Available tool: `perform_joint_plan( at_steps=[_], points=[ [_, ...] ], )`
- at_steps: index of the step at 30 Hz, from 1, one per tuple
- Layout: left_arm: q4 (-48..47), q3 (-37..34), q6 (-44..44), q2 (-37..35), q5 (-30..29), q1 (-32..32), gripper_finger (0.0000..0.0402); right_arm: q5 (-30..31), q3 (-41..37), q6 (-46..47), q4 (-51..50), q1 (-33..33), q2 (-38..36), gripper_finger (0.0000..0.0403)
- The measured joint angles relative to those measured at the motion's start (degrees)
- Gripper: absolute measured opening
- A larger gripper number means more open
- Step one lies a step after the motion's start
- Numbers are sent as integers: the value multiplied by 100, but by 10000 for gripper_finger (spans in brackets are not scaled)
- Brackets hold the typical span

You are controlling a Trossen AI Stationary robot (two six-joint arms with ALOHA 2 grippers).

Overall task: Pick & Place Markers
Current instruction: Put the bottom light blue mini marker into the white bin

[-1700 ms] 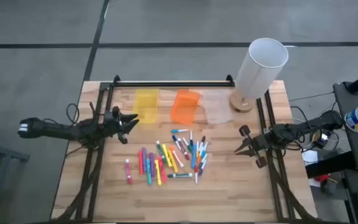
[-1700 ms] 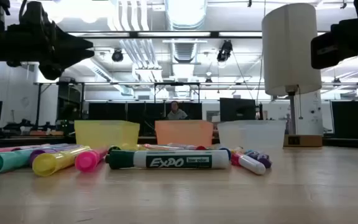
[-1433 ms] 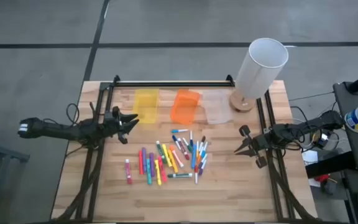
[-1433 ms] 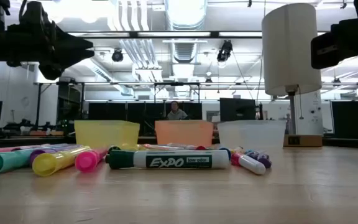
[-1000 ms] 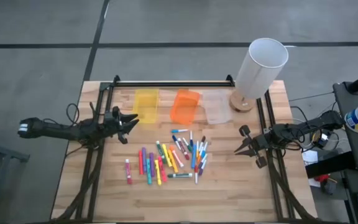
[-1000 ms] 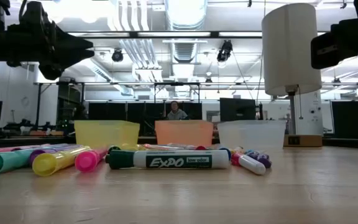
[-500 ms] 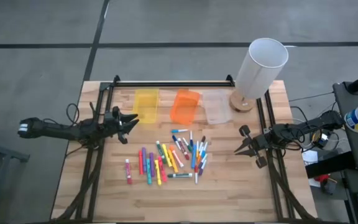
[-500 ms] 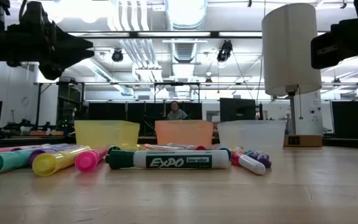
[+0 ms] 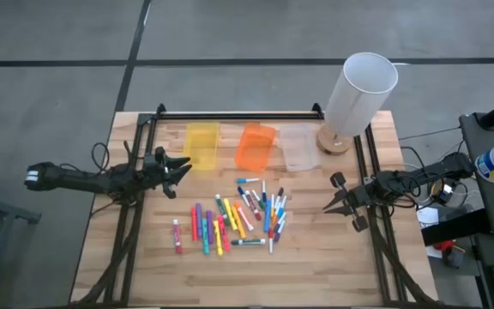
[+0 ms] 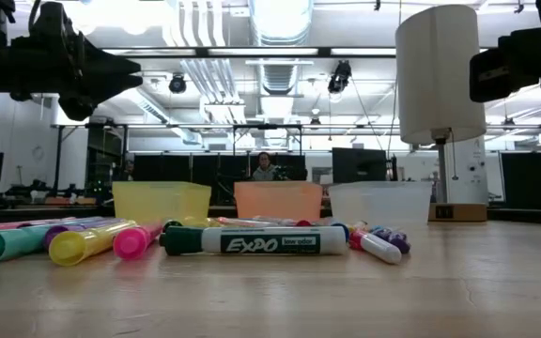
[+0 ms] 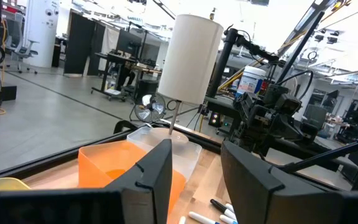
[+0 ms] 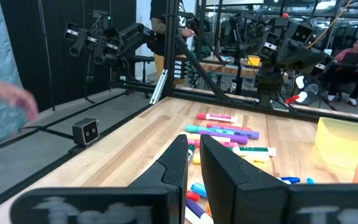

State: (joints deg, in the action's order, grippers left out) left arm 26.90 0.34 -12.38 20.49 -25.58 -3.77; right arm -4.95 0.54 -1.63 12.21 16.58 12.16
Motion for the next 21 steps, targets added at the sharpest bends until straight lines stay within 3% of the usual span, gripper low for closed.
perform_joint_plan(
  at_steps=[4, 9, 13, 16, 21],
  points=[
    [1, 0, 0, 2, 0, -2, 133, 2, 2, 124, 14, 1, 0, 38],
    [0, 0, 0, 2, 0, -2, 133, 24, 0, 1489, 53, 2, 0, 38],
    [1, 0, 0, 0, 0, -1, 133, 192, 2, 1818, 223, 0, -2, 38],
    [0, 0, 0, 0, 0, 0, 133, 192, 2, 2591, 169, 0, 18, 38],
    [2, 0, 0, 0, 1, -1, 133, -121, 2, 3343, 179, 2, 129, 38]
  ],
)
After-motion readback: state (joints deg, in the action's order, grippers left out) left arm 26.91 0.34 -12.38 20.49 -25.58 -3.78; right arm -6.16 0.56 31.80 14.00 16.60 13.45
